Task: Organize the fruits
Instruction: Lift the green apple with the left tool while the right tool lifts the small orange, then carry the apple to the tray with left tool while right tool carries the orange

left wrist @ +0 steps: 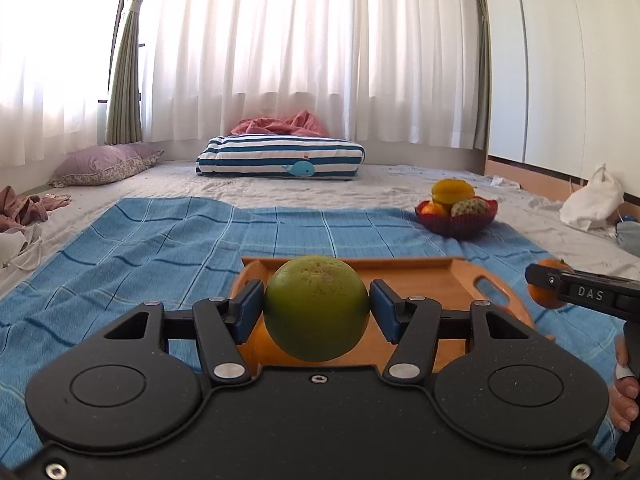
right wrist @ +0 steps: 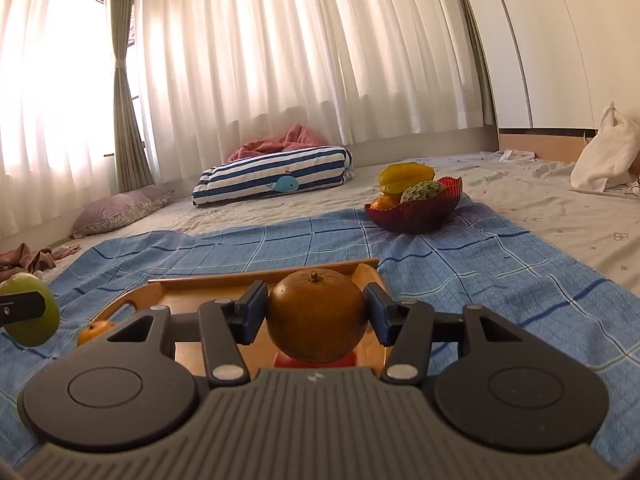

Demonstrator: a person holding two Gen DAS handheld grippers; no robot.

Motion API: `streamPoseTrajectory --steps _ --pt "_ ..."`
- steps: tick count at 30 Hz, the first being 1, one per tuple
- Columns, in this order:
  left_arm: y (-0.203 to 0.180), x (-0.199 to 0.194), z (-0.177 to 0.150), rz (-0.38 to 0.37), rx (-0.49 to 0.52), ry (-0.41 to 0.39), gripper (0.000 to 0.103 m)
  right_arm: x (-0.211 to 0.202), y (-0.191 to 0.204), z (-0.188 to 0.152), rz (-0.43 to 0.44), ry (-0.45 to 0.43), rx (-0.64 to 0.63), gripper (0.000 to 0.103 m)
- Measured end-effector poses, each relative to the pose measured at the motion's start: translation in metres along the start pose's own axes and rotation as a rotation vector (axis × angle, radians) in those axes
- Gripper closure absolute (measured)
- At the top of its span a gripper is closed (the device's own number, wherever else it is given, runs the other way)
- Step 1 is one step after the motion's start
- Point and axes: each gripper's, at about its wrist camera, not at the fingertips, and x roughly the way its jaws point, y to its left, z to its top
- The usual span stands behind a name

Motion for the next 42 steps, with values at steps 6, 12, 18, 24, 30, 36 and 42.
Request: streamPoseTrajectory --steps 6,12,18,24,30,36,42 --pt "0.014 0.033 0.025 -0.012 -0.027 0.017 0.047 0.027 -0.002 0.019 -0.021 0.052 -0.040 0.046" --pt "0.028 0.076 0.038 -0.032 -0.083 0.102 0.047 0.065 -0.011 0.029 0.000 0.157 0.001 0.046" --pt "0.036 0.120 0.035 -0.026 -0.101 0.211 0.047 0.101 -0.017 0.033 0.027 0.256 0.030 0.046" --pt "0.038 0.151 0.030 -0.003 -0.091 0.272 0.047 0.125 -0.012 0.032 0.040 0.332 0.003 0.046" --pt "0.039 0.166 0.026 0.022 -0.079 0.301 0.047 0.139 -0.007 0.026 0.018 0.379 -0.028 0.046" --pt "0.038 0.171 0.023 0.036 -0.069 0.312 0.047 0.143 -0.004 0.021 0.001 0.396 -0.054 0.046" --pt "0.039 0.173 0.021 0.040 -0.059 0.318 0.047 0.145 -0.001 0.017 0.000 0.409 -0.069 0.046"
